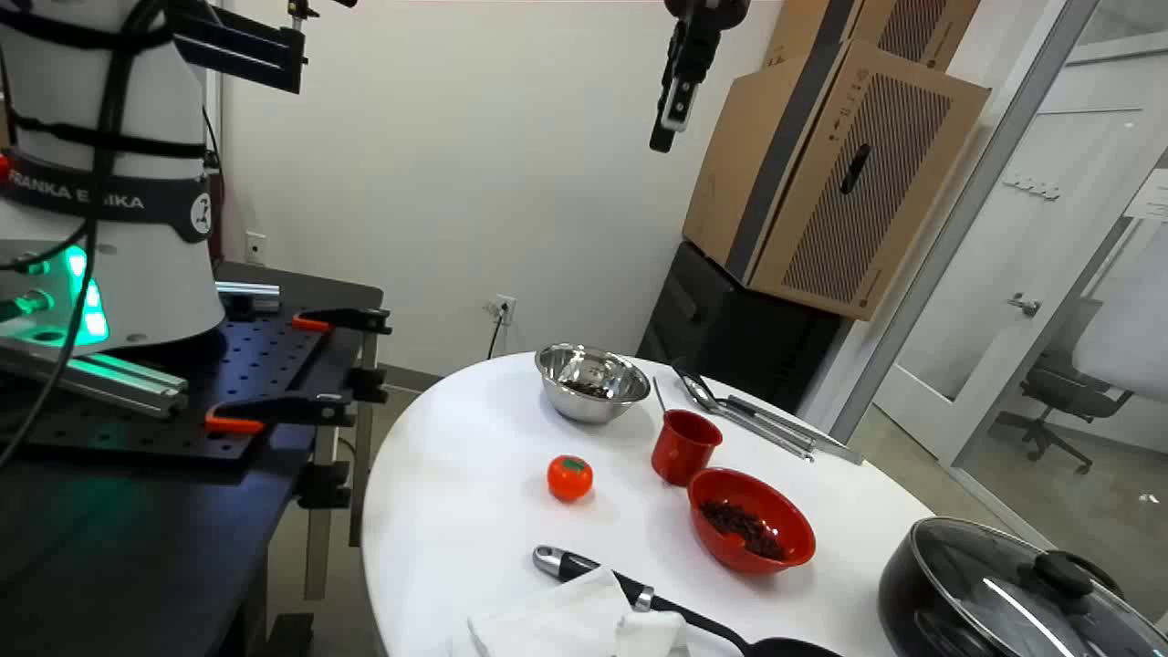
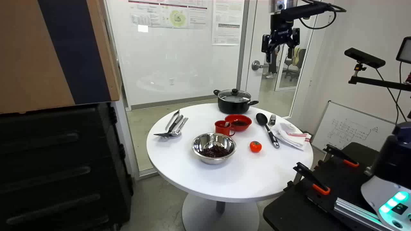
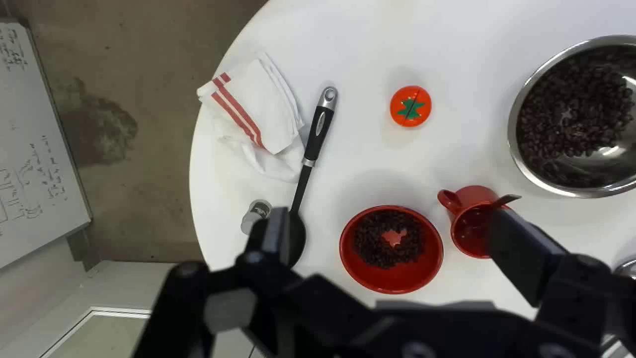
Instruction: Pick up the bottle and place in lying down.
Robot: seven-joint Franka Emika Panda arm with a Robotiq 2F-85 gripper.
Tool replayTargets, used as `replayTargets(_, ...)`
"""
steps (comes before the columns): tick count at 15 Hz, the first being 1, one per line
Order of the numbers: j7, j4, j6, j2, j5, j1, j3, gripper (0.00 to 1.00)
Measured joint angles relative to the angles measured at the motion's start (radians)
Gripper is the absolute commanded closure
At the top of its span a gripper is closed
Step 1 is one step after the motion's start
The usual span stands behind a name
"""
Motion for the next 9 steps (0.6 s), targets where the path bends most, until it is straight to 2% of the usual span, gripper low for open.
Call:
replayTargets(4,0.033,0.003,0.006,0.003,0.006,0.006,-0.012,0.00)
replayTargets(9,0.229,0.067,0.083,0.098,0.008,-0.024,-0.060,0.00)
